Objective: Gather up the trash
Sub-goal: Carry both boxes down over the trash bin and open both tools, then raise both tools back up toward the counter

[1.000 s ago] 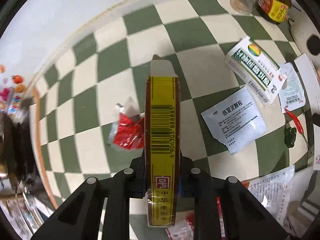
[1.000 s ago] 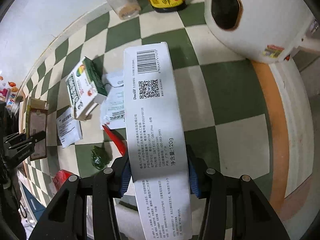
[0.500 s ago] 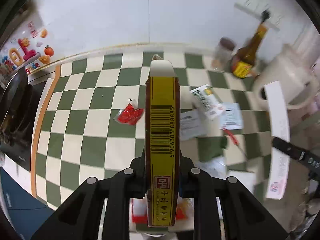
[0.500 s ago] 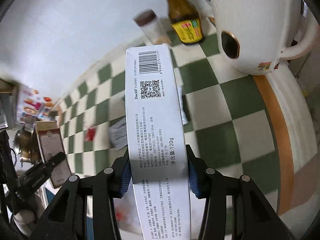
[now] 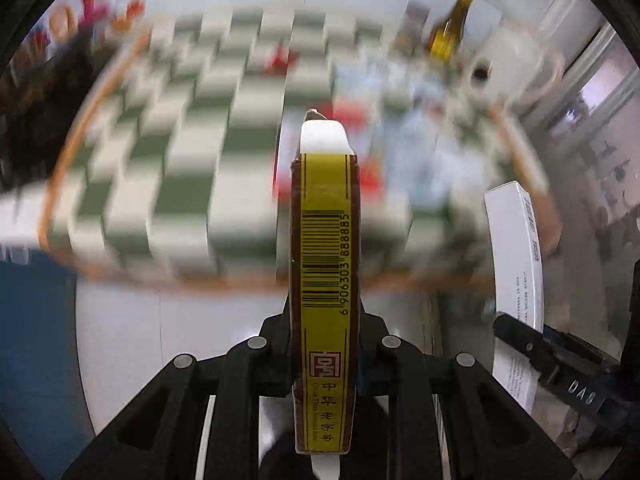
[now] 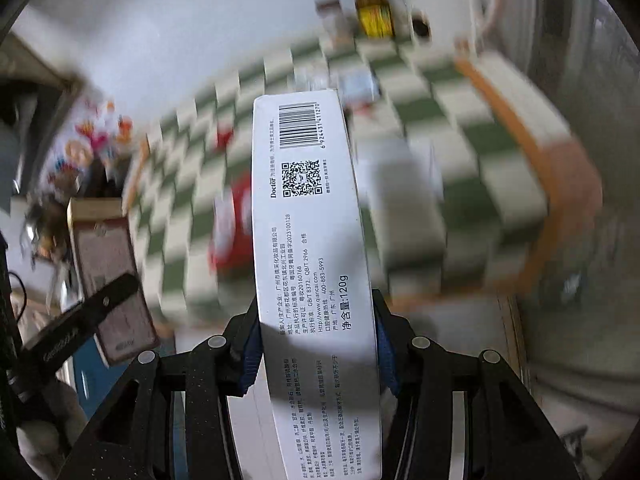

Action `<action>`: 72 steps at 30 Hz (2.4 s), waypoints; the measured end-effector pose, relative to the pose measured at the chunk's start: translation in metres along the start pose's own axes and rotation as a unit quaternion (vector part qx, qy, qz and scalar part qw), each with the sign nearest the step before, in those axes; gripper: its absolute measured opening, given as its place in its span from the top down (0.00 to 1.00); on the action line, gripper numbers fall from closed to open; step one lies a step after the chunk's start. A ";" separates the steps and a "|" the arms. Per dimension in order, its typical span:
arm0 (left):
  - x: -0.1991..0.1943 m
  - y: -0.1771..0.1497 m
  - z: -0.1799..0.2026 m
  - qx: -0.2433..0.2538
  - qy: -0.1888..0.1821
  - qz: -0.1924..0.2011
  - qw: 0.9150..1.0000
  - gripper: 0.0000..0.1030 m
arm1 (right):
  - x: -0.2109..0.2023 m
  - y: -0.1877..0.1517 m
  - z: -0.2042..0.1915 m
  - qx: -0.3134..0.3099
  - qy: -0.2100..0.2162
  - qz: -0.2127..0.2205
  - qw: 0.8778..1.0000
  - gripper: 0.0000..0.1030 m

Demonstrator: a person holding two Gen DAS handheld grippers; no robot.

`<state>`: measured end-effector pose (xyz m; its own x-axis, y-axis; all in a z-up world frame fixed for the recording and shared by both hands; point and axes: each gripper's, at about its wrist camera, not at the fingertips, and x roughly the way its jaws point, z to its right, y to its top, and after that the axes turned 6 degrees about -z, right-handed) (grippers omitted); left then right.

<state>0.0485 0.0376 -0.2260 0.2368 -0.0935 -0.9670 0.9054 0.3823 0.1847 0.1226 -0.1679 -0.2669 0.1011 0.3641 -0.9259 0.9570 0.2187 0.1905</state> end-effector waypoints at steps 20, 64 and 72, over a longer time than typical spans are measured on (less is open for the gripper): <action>0.448 -0.133 -0.098 -0.070 -0.029 -0.292 0.954 0.28 | 0.444 -0.210 0.122 0.028 -0.014 -0.325 0.945 0.39; 0.097 -0.153 -0.065 -0.053 0.084 -0.123 0.987 0.05 | 0.058 -0.184 -0.026 -0.051 -0.120 -0.142 0.981 0.00; 0.018 -0.104 -0.051 -0.038 0.142 0.006 0.989 0.05 | -0.014 -0.165 -0.043 -0.025 -0.061 -0.082 0.994 0.00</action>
<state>-0.0592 0.0427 -0.2717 0.1288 0.1698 -0.9770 0.8718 0.4502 0.1932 -0.0485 -0.1700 -0.2711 -0.0191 0.2074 -0.9781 0.9487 0.3125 0.0477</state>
